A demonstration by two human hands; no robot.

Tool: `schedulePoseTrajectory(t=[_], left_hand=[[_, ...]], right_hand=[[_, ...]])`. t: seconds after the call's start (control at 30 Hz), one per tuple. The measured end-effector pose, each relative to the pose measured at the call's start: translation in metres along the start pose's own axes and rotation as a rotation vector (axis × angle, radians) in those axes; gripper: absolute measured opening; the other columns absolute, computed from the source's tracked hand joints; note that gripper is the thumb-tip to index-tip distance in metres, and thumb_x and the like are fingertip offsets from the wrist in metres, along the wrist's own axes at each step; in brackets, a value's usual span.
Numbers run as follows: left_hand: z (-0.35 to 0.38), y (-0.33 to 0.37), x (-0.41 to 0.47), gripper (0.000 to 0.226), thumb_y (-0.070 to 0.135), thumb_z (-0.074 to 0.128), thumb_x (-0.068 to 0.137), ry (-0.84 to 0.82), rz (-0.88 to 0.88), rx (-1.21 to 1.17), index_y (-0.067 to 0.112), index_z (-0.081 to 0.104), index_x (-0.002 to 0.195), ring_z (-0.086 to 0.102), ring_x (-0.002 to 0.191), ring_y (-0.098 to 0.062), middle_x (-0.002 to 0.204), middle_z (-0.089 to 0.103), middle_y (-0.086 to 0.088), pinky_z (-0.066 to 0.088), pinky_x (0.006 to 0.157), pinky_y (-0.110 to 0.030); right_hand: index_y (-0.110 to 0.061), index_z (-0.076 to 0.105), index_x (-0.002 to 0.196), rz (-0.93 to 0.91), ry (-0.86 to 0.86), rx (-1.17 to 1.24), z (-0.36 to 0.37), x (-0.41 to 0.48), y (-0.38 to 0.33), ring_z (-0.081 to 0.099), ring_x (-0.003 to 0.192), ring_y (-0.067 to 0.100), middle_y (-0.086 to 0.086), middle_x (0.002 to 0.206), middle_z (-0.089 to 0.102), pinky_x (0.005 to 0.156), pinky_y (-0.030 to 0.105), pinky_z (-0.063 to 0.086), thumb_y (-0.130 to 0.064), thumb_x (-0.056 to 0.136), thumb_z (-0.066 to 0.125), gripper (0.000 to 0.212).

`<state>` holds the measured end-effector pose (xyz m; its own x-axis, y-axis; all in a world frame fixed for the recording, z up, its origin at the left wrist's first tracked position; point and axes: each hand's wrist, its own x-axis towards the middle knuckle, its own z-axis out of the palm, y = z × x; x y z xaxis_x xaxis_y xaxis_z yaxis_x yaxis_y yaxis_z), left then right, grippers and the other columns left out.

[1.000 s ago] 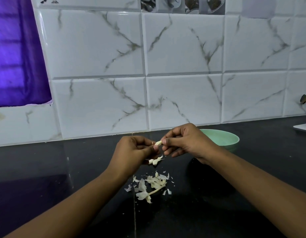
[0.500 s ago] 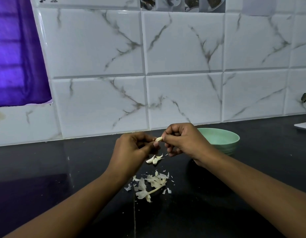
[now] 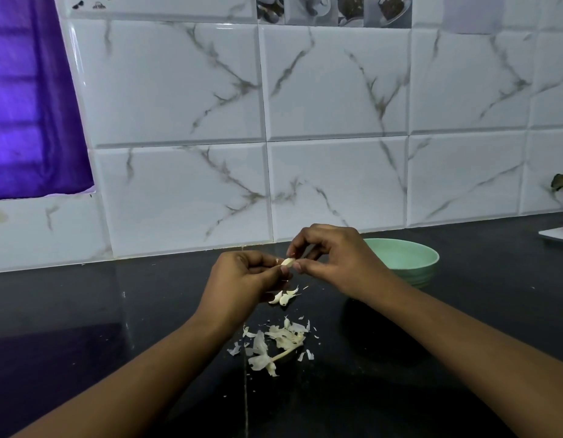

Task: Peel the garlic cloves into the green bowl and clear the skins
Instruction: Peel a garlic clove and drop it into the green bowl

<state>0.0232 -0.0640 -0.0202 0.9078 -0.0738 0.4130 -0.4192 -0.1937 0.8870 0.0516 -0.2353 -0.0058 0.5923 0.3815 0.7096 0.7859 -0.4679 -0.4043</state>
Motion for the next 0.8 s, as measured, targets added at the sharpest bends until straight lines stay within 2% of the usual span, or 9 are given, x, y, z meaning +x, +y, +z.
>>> schedulePoseTrajectory(t=[0.17, 0.3, 0.4, 0.57, 0.67, 0.8], left_hand=[[-0.001, -0.001, 0.001, 0.007, 0.007, 0.069, 0.084, -0.01, -0.006, -0.005, 0.012, 0.074, 0.088, 0.072, 0.084, -0.024, 0.078, 0.075, -0.009, 0.056, 0.066, -0.024], [-0.001, -0.003, 0.001, 0.008, 0.01, 0.068, 0.086, -0.015, -0.011, 0.037, 0.016, 0.073, 0.087, 0.073, 0.083, -0.019, 0.079, 0.076, -0.006, 0.057, 0.069, -0.03], [0.0, -0.003, 0.0, 0.007, 0.013, 0.067, 0.087, -0.032, -0.026, 0.035, 0.018, 0.073, 0.088, 0.072, 0.085, -0.015, 0.081, 0.076, -0.004, 0.057, 0.068, -0.029], [0.0, -0.002, 0.0, 0.008, 0.017, 0.066, 0.088, -0.041, -0.023, 0.053, 0.018, 0.073, 0.092, 0.072, 0.085, -0.011, 0.082, 0.076, -0.002, 0.057, 0.072, -0.03], [0.001, -0.001, 0.0, 0.01, 0.014, 0.064, 0.089, -0.035, -0.03, 0.039, 0.015, 0.073, 0.091, 0.072, 0.087, -0.014, 0.083, 0.076, -0.004, 0.057, 0.074, -0.031], [0.0, 0.001, 0.0, 0.013, 0.01, 0.06, 0.092, -0.019, -0.067, -0.02, 0.011, 0.073, 0.09, 0.072, 0.088, -0.019, 0.084, 0.075, -0.008, 0.056, 0.071, -0.03]], right_hand=[[-0.013, 0.067, 0.089, -0.177, -0.022, -0.215, -0.003, 0.0, 0.005, 0.064, 0.072, 0.008, -0.007, 0.084, 0.061, 0.07, 0.03, 0.053, -0.01, 0.078, 0.074, 0.013], [-0.013, 0.064, 0.09, -0.263, -0.039, -0.359, 0.001, 0.001, 0.007, 0.063, 0.069, 0.018, -0.001, 0.084, 0.064, 0.062, 0.041, 0.053, -0.019, 0.079, 0.071, 0.014], [-0.012, 0.063, 0.09, -0.266, -0.016, -0.435, 0.004, 0.0, 0.008, 0.061, 0.067, 0.024, 0.002, 0.083, 0.064, 0.059, 0.042, 0.051, -0.021, 0.081, 0.065, 0.013], [-0.013, 0.062, 0.087, -0.274, 0.035, -0.506, 0.007, -0.002, 0.007, 0.06, 0.06, 0.026, 0.001, 0.079, 0.064, 0.052, 0.037, 0.049, -0.025, 0.081, 0.054, 0.016], [-0.012, 0.062, 0.083, -0.342, 0.083, -0.597, 0.011, -0.002, 0.007, 0.058, 0.051, 0.023, 0.001, 0.074, 0.062, 0.044, 0.032, 0.048, -0.025, 0.08, 0.051, 0.017], [-0.012, 0.06, 0.079, -0.413, 0.111, -0.708, 0.013, -0.002, 0.005, 0.05, 0.041, 0.018, 0.0, 0.072, 0.058, 0.036, 0.022, 0.037, -0.028, 0.08, 0.04, 0.025]])
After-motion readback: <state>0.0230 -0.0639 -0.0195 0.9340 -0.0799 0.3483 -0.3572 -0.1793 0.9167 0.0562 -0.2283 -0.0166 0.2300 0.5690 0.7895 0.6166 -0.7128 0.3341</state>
